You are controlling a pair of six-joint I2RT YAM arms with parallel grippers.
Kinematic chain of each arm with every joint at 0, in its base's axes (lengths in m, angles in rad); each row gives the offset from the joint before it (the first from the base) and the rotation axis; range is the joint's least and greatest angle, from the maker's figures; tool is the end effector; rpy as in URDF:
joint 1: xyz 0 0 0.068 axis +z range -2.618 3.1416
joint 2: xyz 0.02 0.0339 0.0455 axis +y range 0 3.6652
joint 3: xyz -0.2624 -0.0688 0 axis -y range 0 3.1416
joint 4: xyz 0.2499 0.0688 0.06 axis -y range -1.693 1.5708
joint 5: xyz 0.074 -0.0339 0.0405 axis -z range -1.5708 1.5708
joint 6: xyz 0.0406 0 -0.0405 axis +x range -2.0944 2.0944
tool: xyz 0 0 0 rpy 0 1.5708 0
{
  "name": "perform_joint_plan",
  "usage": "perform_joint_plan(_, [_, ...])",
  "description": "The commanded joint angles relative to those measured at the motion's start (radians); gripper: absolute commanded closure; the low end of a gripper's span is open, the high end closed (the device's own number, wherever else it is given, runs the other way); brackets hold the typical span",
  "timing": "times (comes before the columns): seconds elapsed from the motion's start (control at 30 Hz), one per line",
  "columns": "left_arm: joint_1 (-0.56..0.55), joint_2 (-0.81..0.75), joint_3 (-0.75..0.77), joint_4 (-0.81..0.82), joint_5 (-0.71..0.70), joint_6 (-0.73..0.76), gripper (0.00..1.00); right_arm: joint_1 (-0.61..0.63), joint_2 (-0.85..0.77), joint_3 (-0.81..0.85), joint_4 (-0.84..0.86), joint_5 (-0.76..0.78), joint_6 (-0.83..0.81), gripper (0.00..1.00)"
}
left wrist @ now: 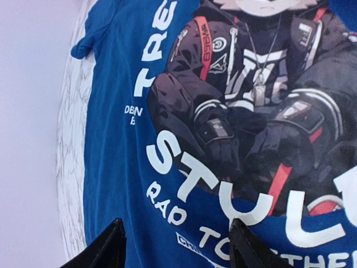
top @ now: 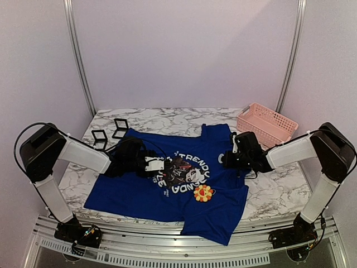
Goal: Pin the brooch onto the clothing
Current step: Smooth out the clothing with brooches at the center of the board, then pick up the clothing with brooches at the center of the board.
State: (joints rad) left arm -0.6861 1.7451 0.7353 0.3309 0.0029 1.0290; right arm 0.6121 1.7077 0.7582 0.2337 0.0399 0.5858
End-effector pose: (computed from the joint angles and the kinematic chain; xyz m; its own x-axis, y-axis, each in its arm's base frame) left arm 0.2618 -0.2145 0.1203 0.2937 0.8668 -0.4029 0.7439 0.0574 0.6659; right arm 0.2763 0.1920 0.1300 -0.7513 0.1475 -0.6432 -0.1609 0.9043 0.3954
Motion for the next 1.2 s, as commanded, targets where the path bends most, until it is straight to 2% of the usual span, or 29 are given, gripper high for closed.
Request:
perform_joint_plan(0.0, [0.077, 0.022, -0.054, -0.101, -0.064, 0.059, 0.36, -0.061, 0.092, 0.056, -0.002, -0.027, -0.017, 1.00])
perform_joint_plan(0.07, [0.084, 0.020, -0.062, -0.099, -0.071, 0.053, 0.32, -0.078, 0.141, 0.111, -0.006, -0.074, -0.053, 1.00])
perform_joint_plan(0.2, [0.083, 0.021, -0.040, -0.113, -0.082, -0.006, 0.32, -0.089, 0.236, 0.229, -0.039, -0.124, -0.119, 1.00])
perform_joint_plan(0.33, [0.078, -0.001, 0.064, -0.287, 0.012, -0.085, 0.33, -0.090, 0.244, 0.273, -0.036, -0.158, -0.180, 1.00])
perform_joint_plan(0.47, [0.062, 0.008, 0.239, -0.467, 0.154, -0.259, 0.35, -0.087, 0.174, 0.270, -0.032, -0.174, -0.249, 1.00])
perform_joint_plan(0.67, [-0.012, 0.037, 0.365, -0.541, 0.428, -0.281, 0.36, -0.044, 0.025, 0.193, -0.021, -0.147, -0.354, 1.00])
perform_joint_plan(0.83, [-0.075, 0.164, 0.474, -0.536, 0.551, -0.381, 0.38, -0.001, -0.047, 0.125, -0.011, -0.112, -0.376, 1.00])
perform_joint_plan(1.0, [-0.130, 0.270, 0.521, -0.502, 0.575, -0.462, 0.38, 0.039, -0.110, 0.029, 0.058, -0.119, -0.403, 1.00])
perform_joint_plan(1.17, [-0.163, 0.296, 0.532, -0.467, 0.533, -0.504, 0.52, 0.044, -0.168, -0.068, 0.165, -0.161, -0.420, 1.00])
